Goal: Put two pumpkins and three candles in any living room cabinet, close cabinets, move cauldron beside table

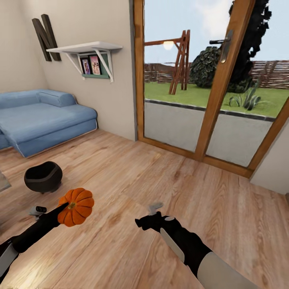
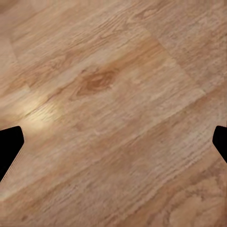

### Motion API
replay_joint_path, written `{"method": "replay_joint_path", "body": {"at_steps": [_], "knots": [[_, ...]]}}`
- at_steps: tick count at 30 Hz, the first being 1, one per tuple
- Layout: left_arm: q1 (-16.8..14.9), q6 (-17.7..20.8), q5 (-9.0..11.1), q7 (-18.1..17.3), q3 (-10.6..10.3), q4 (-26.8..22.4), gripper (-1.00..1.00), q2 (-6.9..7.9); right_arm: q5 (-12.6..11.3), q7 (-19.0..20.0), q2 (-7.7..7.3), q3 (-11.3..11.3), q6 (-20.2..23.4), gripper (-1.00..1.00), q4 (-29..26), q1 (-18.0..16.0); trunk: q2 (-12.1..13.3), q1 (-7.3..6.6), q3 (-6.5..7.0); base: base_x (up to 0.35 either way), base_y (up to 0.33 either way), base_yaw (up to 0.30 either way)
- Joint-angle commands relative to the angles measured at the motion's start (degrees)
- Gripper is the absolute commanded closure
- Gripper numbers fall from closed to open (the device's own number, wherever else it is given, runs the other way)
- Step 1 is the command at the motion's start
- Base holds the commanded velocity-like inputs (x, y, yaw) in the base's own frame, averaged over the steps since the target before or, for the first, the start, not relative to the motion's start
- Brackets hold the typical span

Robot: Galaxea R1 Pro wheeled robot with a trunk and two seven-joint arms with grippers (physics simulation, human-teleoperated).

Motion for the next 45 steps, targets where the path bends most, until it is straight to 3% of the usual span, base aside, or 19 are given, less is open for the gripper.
{"method": "replay_joint_path", "body": {"at_steps": [1,5,9,16,23,25,28,31,45], "knots": [[0.0,0.0,0.1,0.0,0.0,0.1,1.00,0.00,0.0,0.0,0.00,0.0,0.0,-1.00,0.0,0.0,0.0,-0.02,0.23,0.000,0.000,0.286],[0.0,0.1,0.0,0.2,0.1,0.6,1.00,0.00,-0.1,0.0,0.03,0.0,0.0,-1.00,0.1,0.0,0.1,-0.13,1.12,0.000,0.000,0.286],[0.0,0.2,0.0,0.4,0.4,1.5,1.00,0.05,-0.1,0.0,0.01,-0.1,-0.7,-1.00,0.2,0.0,1.7,-1.01,1.83,0.000,0.000,0.286],[0.0,0.2,0.0,6.7,0.5,2.1,1.00,0.01,0.0,0.0,0.08,0.0,-1.6,-1.00,1.4,0.0,4.5,-2.55,3.09,0.000,0.000,0.285],[-0.1,0.3,0.1,7.6,1.7,3.6,1.00,0.00,0.0,-0.1,0.16,0.1,-1.5,-1.00,1.5,0.0,7.3,-4.08,4.26,0.000,0.000,0.103],[0.0,0.3,0.1,7.7,2.0,3.8,1.00,0.00,0.5,-0.1,0.66,0.1,-1.4,-1.00,1.6,0.0,8.1,-4.52,4.50,0.000,0.000,0.150],[0.0,0.3,0.0,7.9,2.2,4.0,1.00,0.00,3.9,-0.8,1.76,0.1,-1.4,-1.00,3.0,0.0,9.3,-5.18,4.83,0.000,0.000,0.169],[0.0,0.3,0.0,8.3,2.2,4.1,1.00,0.00,5.3,-1.2,2.54,0.0,-1.3,-1.00,3.9,0.0,10.5,-5.84,5.15,0.000,0.000,0.174],[0.0,0.3,0.1,8.6,2.5,5.3,1.00,0.00,5.6,-1.4,2.83,0.0,-1.4,-1.00,4.9,0.0,16.1,-8.92,6.82,0.000,0.000,0.224]]}}
